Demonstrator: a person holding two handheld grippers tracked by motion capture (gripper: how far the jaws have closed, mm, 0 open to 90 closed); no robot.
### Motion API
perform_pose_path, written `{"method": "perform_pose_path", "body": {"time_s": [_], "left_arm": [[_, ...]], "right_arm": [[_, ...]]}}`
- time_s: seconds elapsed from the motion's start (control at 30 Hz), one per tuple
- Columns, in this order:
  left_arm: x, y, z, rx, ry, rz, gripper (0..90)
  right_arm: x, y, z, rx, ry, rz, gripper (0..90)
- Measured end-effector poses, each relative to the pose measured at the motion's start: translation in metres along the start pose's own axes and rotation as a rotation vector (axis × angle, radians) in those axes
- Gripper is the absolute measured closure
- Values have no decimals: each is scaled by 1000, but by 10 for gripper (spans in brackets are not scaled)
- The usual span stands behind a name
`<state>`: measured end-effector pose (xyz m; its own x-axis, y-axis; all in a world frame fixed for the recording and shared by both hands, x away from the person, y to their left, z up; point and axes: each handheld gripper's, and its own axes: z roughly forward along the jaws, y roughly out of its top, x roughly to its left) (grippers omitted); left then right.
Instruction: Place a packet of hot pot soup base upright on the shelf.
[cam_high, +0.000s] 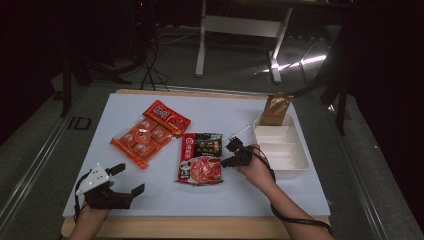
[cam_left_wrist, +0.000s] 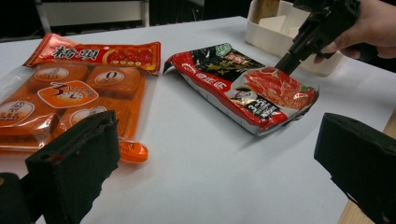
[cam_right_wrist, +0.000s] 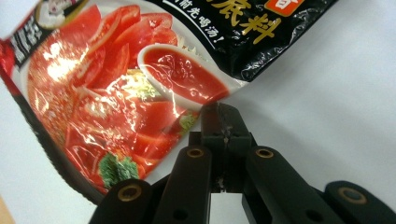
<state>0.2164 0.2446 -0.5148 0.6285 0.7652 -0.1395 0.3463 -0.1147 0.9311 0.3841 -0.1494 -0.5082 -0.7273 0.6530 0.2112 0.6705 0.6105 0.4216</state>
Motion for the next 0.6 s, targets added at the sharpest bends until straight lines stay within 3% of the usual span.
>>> {"method": "perform_pose_path", "body": {"time_s": [0.1,0.4,0.47,0.57,0.6], "left_arm": [[0,0,0,-2,-5,-1,8],[-5,3,1,21,28,14,8],[-9,7,2,35,-21,-28,8],[-11,10,4,65,-33,-48,8],[-12,13,6,88,-37,-61,8]], "right_arm": [[0,-3,-3,-18,-21,-8,900],[-4,-6,-32,-154,-69,-11,896],[-5,-8,-42,-204,-79,-9,867],[-6,-11,-49,-242,-86,-5,845],[-7,-13,-57,-279,-94,-3,809]]}}
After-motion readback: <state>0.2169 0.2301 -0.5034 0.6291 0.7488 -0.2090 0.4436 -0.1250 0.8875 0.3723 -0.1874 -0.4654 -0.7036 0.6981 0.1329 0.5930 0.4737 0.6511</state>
